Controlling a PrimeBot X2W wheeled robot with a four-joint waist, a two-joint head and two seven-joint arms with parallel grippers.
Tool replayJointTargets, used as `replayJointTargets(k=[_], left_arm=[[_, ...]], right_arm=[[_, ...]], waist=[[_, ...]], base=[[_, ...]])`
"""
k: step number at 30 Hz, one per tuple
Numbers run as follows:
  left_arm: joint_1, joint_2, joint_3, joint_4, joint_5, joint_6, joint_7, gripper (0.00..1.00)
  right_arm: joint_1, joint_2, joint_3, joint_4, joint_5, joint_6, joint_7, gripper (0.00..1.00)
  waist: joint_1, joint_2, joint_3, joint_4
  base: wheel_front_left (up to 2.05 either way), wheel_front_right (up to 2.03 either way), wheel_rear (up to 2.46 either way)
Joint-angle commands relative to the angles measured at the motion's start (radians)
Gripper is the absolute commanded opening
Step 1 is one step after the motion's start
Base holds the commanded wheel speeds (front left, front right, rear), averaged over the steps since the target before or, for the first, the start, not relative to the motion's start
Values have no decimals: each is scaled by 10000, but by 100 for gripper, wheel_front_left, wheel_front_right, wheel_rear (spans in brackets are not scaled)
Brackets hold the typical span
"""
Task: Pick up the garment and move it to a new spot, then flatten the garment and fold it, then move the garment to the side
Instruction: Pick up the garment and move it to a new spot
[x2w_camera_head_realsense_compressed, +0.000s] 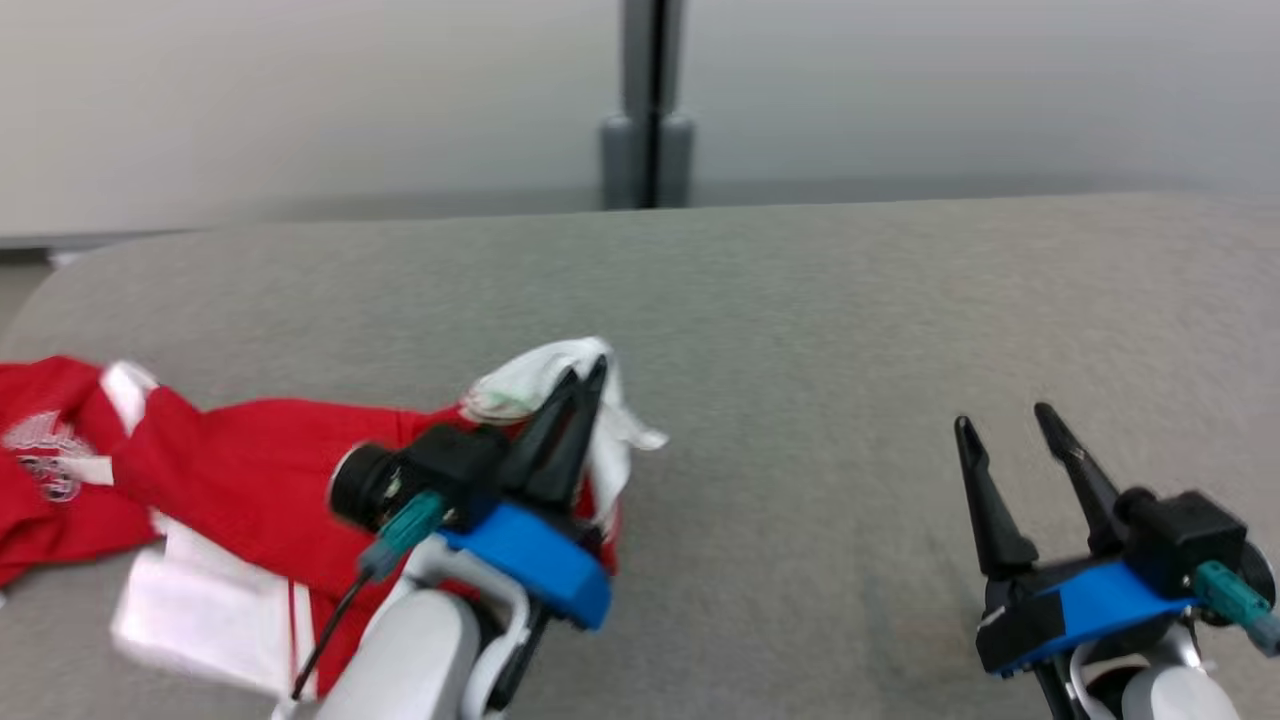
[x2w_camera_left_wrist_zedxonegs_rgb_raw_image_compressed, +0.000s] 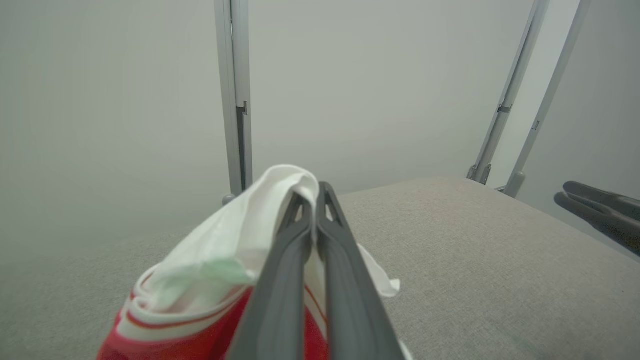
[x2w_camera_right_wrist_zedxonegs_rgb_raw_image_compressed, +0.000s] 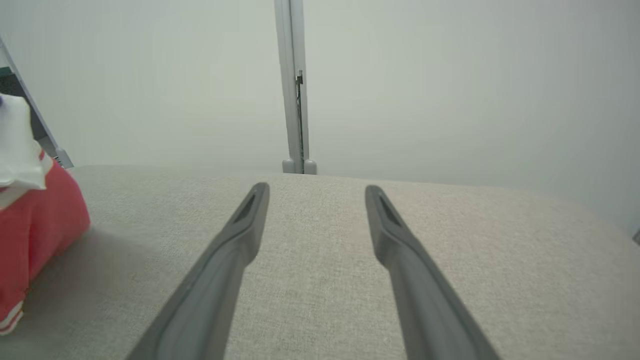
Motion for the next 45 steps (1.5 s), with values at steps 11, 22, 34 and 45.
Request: replayJointTargets(k=[11,22,34,45], left_arm=[[-2872,-387,-2589,74,-222,-130,152,0],[-4568,-528,-4002,1956,-860,-133,-25,0],[-4233,-266,-4582,3382,-707,161,-1455,100],[-2452,858,-2180,2618,-1694,1538,-2177,100]], right_arm=[[-764,87,22,173,352,1,-550,100],[-1371,94,224,821,1045,1,-1385,100],[-1554,92,32,1340,779,1,-1505,100],[-955,89,-143,836,181,1,-734,100]], waist=[[-1,2,1543,-2763],[-1,2,2873,-3689],[-1,2,2168,-2816],[-1,2,925,-1218]], base=[[0,0,0],[0,0,0],[0,0,0],[0,0,0]])
